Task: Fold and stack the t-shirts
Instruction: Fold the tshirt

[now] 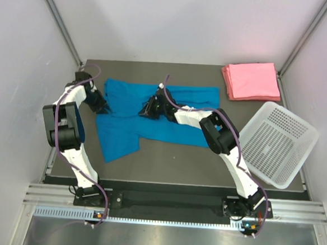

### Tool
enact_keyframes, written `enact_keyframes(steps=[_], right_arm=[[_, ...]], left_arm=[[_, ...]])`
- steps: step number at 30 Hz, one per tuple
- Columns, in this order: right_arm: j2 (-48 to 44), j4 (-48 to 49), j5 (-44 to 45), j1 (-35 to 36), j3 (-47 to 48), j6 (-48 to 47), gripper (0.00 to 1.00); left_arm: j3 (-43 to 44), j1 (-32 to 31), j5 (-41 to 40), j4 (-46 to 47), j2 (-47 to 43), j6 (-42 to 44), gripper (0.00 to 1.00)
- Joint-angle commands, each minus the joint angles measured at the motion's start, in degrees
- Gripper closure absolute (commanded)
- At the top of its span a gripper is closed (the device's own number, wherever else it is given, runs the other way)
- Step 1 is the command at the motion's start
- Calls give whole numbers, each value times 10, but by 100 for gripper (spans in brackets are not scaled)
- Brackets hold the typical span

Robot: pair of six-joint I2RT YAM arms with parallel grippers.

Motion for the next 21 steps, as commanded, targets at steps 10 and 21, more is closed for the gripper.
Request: enact_keyframes(steps=[10, 21], right_arm=[[-70, 9, 13, 2, 0, -15, 76], [-72, 11, 14, 2, -5, -22, 76]], left_arm=[[-76, 2, -11, 80, -27, -8, 71], [-89, 1, -9, 113, -31, -23, 69]])
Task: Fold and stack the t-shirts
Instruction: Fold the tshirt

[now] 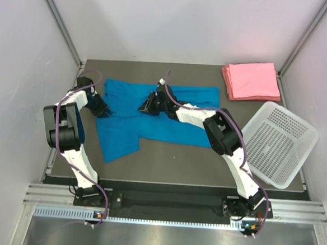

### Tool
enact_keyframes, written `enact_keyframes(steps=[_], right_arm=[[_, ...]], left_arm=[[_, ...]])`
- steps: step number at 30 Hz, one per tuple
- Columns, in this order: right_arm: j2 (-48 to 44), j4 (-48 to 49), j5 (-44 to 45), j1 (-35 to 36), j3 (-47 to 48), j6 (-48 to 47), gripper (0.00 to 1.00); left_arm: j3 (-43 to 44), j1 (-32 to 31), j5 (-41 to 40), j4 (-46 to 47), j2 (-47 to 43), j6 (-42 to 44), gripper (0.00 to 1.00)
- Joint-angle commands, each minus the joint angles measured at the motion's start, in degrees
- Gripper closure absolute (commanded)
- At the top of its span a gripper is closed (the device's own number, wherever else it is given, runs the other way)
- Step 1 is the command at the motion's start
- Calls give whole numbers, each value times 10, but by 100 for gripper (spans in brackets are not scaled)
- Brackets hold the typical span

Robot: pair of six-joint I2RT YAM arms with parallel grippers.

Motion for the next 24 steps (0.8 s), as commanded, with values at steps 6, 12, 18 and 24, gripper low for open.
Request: enact_keyframes(steps=[6, 12, 18, 24], right_arm=[[-25, -66, 55, 24, 74, -100, 75], [10, -92, 79, 46, 137, -140, 74], [41, -98, 105, 73, 177, -215, 71], [59, -82, 135, 111, 199, -336, 64]], left_arm=[[23, 2, 20, 23, -4, 2, 67], [36, 1, 85, 39, 15, -6, 67], [44, -1, 140, 45, 25, -12, 69], [48, -1, 181, 57, 39, -31, 72]])
